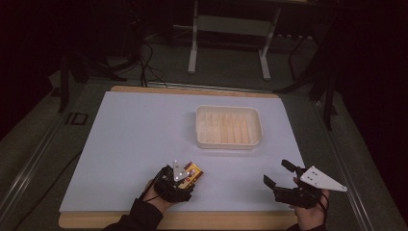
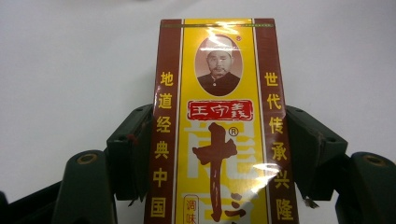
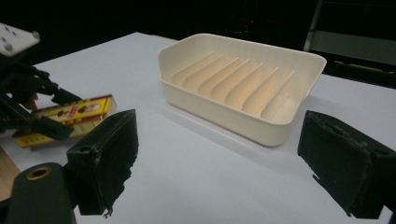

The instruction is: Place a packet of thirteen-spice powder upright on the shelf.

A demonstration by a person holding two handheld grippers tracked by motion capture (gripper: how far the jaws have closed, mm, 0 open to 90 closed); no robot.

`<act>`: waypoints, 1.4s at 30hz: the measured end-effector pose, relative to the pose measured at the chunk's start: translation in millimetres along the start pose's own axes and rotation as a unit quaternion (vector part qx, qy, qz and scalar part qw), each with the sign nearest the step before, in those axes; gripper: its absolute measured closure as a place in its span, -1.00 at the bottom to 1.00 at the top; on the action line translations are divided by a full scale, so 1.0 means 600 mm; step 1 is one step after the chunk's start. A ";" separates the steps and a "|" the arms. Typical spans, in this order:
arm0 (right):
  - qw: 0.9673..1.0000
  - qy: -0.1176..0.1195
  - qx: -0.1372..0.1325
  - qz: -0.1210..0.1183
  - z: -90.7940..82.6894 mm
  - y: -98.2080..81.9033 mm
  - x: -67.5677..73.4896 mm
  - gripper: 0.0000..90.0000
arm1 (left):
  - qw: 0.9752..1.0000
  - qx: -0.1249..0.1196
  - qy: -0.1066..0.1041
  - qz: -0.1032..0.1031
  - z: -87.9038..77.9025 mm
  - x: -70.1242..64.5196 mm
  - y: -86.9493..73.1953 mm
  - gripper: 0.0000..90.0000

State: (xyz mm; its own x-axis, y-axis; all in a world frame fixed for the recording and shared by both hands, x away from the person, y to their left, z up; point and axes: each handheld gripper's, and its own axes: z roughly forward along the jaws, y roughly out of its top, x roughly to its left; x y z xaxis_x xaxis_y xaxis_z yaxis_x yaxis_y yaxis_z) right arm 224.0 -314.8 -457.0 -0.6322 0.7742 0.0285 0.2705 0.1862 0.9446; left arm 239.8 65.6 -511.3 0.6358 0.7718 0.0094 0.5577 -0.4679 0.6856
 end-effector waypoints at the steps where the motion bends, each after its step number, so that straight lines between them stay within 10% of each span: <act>1: 1.000 0.000 0.000 0.000 0.000 0.000 0.000 -0.73 | 1.000 -0.004 0.000 -0.001 -0.003 0.000 0.001 -0.27; 21: 1.000 -0.001 0.000 0.005 0.001 0.003 0.006 -0.71 | 0.997 -0.080 -0.012 0.020 -0.045 -0.014 0.023 -0.27; 31: 0.999 0.024 -0.019 0.045 -0.002 0.027 0.019 -0.71 | 0.987 -0.153 -0.046 0.027 -0.050 -0.011 0.031 -0.27; 42: 0.999 0.011 -0.036 0.007 -0.002 0.079 0.030 -0.74 | 0.970 -0.230 -0.068 0.026 -0.052 -0.020 0.042 -0.27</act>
State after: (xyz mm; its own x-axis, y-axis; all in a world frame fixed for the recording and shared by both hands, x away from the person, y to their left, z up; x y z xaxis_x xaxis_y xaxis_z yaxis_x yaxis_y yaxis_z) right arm 224.6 -292.5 -411.1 -0.6443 0.7632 0.0489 0.2271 0.1299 0.9652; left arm 229.9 58.1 -471.5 0.7383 0.6741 -0.0216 0.2453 -0.2385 0.9397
